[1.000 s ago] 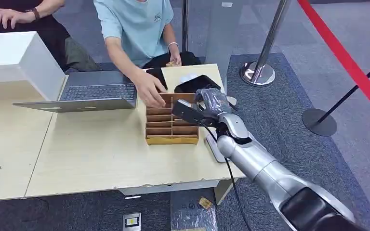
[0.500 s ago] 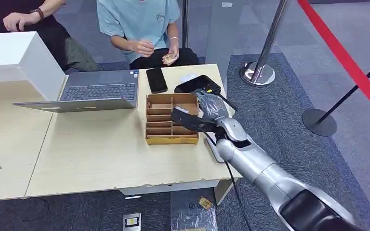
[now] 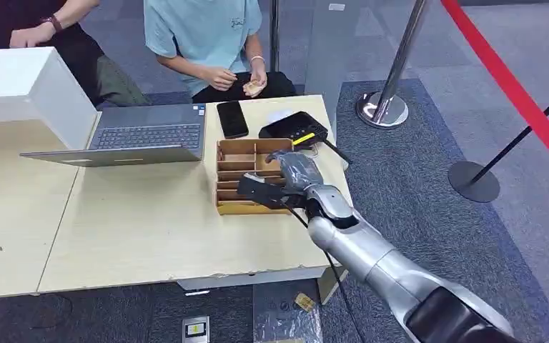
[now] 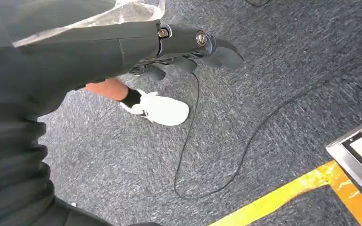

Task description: Pass the card to the sensor for recognition and then transmit it.

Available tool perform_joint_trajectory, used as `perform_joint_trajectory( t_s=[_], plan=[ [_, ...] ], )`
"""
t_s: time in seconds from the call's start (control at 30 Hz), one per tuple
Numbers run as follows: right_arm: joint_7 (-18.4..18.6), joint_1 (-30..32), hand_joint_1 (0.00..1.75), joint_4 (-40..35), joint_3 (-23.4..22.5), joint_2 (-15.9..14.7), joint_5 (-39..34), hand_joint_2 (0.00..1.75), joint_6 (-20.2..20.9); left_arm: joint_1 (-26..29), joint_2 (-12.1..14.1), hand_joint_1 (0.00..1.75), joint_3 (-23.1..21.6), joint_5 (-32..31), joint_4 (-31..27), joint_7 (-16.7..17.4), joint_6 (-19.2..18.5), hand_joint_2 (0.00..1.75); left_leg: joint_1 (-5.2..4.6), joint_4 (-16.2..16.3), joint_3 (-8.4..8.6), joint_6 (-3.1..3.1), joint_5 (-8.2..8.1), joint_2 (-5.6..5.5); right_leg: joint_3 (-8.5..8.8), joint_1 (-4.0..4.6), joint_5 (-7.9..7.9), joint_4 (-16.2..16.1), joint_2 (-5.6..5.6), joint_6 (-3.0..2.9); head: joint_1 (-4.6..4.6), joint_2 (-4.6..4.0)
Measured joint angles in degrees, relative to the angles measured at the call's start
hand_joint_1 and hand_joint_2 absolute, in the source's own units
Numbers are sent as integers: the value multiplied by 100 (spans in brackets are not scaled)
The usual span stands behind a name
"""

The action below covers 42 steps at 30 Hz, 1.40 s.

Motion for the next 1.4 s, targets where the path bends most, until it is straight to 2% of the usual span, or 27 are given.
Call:
perform_joint_trajectory(
  t_s=[0.13, 0.17, 0.27, 0.33, 0.37, 0.47, 0.57, 0.63, 0.67, 0.7, 0.73, 0.8, 0.83, 0.9, 1.4],
  plan=[
    [-52, 11, 52, 103, 52, 90, -17, 175, -33, 6, -7, 0, 0, 0, 0, 4, -2, 175, 0, 0, 0, 0, 0, 0, 0, 0, 0, 0, 0, 0, 0, 0],
    [-59, 14, 72, 125, 55, 107, -18, 175, -37, 9, -9, 0, 0, 0, 0, 15, -2, 175, 0, 0, -1, 0, 0, 0, 0, 0, 0, 0, 0, 0, 2, 0],
    [-81, 29, 86, 197, 74, 142, -17, 175, -39, 27, -15, 0, 0, 2, 0, 37, -4, 175, 0, 0, 0, 0, 0, 0, 0, 0, 0, 0, 0, 0, 2, 0],
    [-105, 45, 82, 240, 92, 168, -17, 175, -41, 41, -17, 0, 0, -2, 0, 44, -9, 175, 0, 0, 0, 0, 0, 0, 0, 0, 0, 0, 0, 0, 0, 0],
    [-116, 48, 75, 260, 103, 173, -18, 175, -44, 45, -20, 0, 0, -2, 0, 48, -9, 175, 0, 0, 0, 0, 0, 0, -1, 0, 0, 0, 0, 0, 0, 0],
    [-164, 48, 75, 347, 122, 188, -20, 175, -102, 52, -20, 0, 0, -4, 0, 55, -9, 175, 0, 0, 1, 0, 0, 0, 0, 0, 0, 0, 0, 0, 2, 0],
    [-219, 48, 63, 424, 129, 205, -68, 175, -146, 48, -20, 0, 0, -7, 0, 41, -4, 175, 0, 0, 2, 0, 0, 0, 0, 0, 0, 0, 0, 0, 0, 0],
    [-238, 47, 73, 481, 142, 205, -96, 175, -170, 48, -20, 0, 4, -7, 0, 37, -2, 175, 0, 0, 1, 0, 0, 0, 0, 0, 0, 0, 0, 0, 0, 0],
    [-245, 47, 94, 525, 144, 210, -101, 175, -190, 48, -20, 0, 7, -15, 0, 37, -2, 175, 0, 0, 2, 0, 0, 0, 1, 0, 0, 0, 0, 0, 0, 0],
    [-258, 48, 124, 548, 146, 208, -103, 175, -216, 47, -20, 0, 7, -24, 0, 39, -2, 175, 0, 0, 2, 0, 0, 0, 1, 0, 0, 0, 0, 0, 0, 0],
    [-284, 47, 129, 583, 146, 208, -114, 175, -251, 48, -20, 0, 7, -26, 0, 39, -2, 175, 0, 1, 3, 0, 0, 0, 1, 0, 0, 0, 0, 0, 0, 0],
    [-313, 47, 150, 627, 146, 208, -120, 175, -308, 48, -20, 0, 7, -37, 0, 52, -4, 175, 0, 0, 3, 0, 0, 0, 1, 0, 0, 0, 0, 0, 0, 0],
    [-326, 46, 152, 645, 146, 208, -120, 175, -332, 49, -20, 0, 7, -39, 0, 57, -4, 175, 0, 0, 3, 0, 0, 0, 1, 0, 0, 0, 0, 0, 2, 0],
    [-343, 39, 175, 682, 144, 208, -122, 175, -391, 49, -20, 0, 7, -44, 0, 59, -9, 175, 0, 0, 3, 0, 0, 0, 1, 0, 0, -1, 0, 0, 0, 0],
    [-564, -75, 175, 765, 65, 218, -214, 175, -769, 38, -50, 0, 4, -160, 0, 66, -68, 175, 0, 1, 4, 0, 0, 0, 2, 0, 1, 1, 0, 0, 0, 0]
  ],
)
